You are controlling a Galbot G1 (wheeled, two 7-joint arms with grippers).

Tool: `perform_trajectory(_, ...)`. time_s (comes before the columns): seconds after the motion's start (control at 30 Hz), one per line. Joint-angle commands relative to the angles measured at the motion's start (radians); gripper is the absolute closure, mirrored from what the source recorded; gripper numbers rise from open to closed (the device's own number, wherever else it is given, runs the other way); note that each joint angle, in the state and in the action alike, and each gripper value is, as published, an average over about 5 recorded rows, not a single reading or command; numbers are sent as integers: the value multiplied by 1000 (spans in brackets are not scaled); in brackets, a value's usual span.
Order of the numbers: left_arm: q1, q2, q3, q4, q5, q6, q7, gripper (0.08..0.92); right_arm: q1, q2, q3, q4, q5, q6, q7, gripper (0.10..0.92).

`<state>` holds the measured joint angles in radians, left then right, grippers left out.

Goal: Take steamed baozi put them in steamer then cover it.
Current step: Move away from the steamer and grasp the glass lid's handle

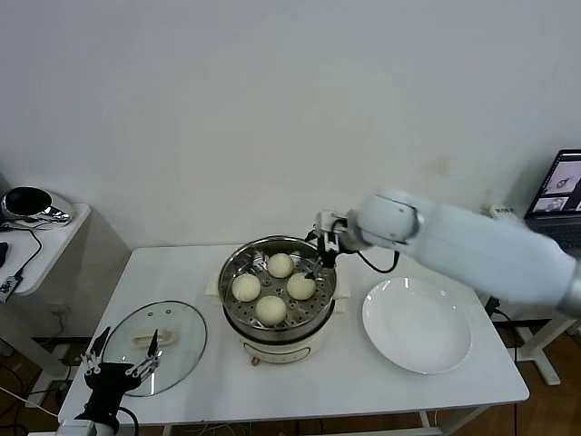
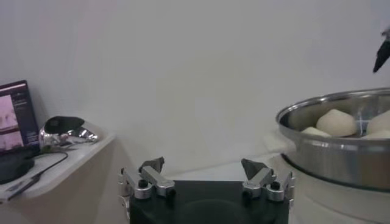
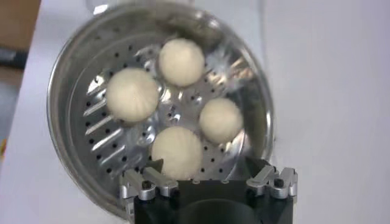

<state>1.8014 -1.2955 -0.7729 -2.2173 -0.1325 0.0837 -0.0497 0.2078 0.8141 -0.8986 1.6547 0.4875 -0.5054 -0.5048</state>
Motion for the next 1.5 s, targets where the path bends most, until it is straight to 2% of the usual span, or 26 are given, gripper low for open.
perform_trajectory(0.03, -1, -12, 3, 13, 5, -1, -6, 177, -856, -90, 750, 148, -93, 472, 472, 203)
perform_trajectory(0.2, 1, -28, 23, 40, 27, -15, -29, 177, -1200, 96, 1135, 141, -297, 622, 454, 203)
perform_trajectory(0.33, -6, -37, 44, 89, 101, -41, -74, 177, -1353, 326, 1357, 180, -430, 654, 384, 203)
perform_trajectory(0.5, -7, -10, 13, 206, 499, -176, -113, 177, -1509, 515, 1541, 279, -452, 605, 304, 203)
perform_trajectory(0.6, 9, 34, -64, 279, 805, -236, -131, 177, -1600, 553, 1612, 320, -449, 576, 309, 203)
perform_trajectory(0.73, 57, 131, -123, 364, 1089, -262, -171, 177, -1680, 576, 1691, 351, -422, 541, 352, 203)
perform_trajectory(0.87, 28, 155, -137, 433, 1291, -293, -229, 177, -1727, 574, 1754, 374, -375, 511, 390, 203)
perform_trajectory(1.23, -195, 196, -10, 568, 1375, -277, -191, 177, -1742, 589, 1847, 366, -307, 517, 465, 203)
perform_trajectory(1.5, -294, 218, 42, 651, 1339, -267, -176, 177, -1751, 593, 1876, 362, -290, 532, 481, 203)
